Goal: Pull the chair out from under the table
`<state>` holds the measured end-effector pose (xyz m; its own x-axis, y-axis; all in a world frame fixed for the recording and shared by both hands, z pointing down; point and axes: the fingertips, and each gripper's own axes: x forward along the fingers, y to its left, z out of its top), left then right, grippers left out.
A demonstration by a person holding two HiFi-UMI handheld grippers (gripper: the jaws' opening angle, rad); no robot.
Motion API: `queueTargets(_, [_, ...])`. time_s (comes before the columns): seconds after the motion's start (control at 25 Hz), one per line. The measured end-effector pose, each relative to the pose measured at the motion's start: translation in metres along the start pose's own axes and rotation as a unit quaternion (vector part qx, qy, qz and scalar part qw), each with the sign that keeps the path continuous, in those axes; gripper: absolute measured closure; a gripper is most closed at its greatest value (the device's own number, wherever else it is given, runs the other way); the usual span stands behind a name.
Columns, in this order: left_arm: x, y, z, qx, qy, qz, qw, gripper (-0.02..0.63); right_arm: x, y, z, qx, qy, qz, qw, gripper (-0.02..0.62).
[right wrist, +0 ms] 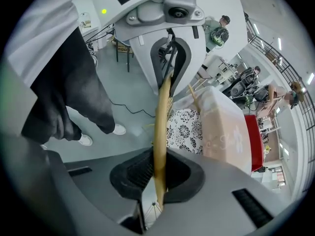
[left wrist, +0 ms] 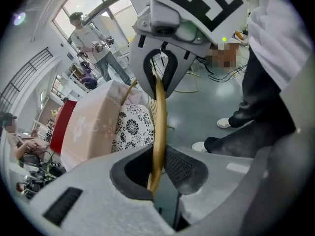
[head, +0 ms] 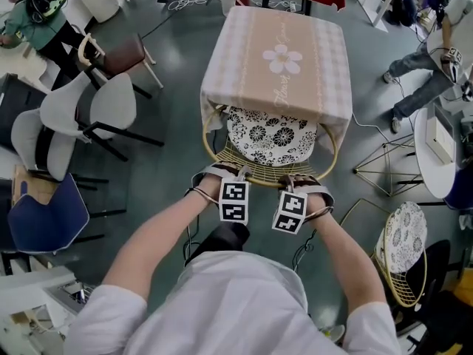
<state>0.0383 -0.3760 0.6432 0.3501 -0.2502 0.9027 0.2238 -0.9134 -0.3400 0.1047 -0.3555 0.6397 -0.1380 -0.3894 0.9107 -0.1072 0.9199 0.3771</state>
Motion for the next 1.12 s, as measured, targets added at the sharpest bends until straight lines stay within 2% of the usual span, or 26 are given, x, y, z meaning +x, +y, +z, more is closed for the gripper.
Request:
queueTargets(0.4, [-0.004,-0.019,0.006,-0.004,0.004,-0.014,0.9999,0.545,-0.006,0.013,-0.001,0.002,0.006,0.008,1.0,0.566])
queueTargets(1.12, [-0.02,-0.068,0.006,-0.001,0.018,-0.009,0.9998,0.544,-0.025,0.066,0.012,0.0,-0.001,0.011,1.0,0.569])
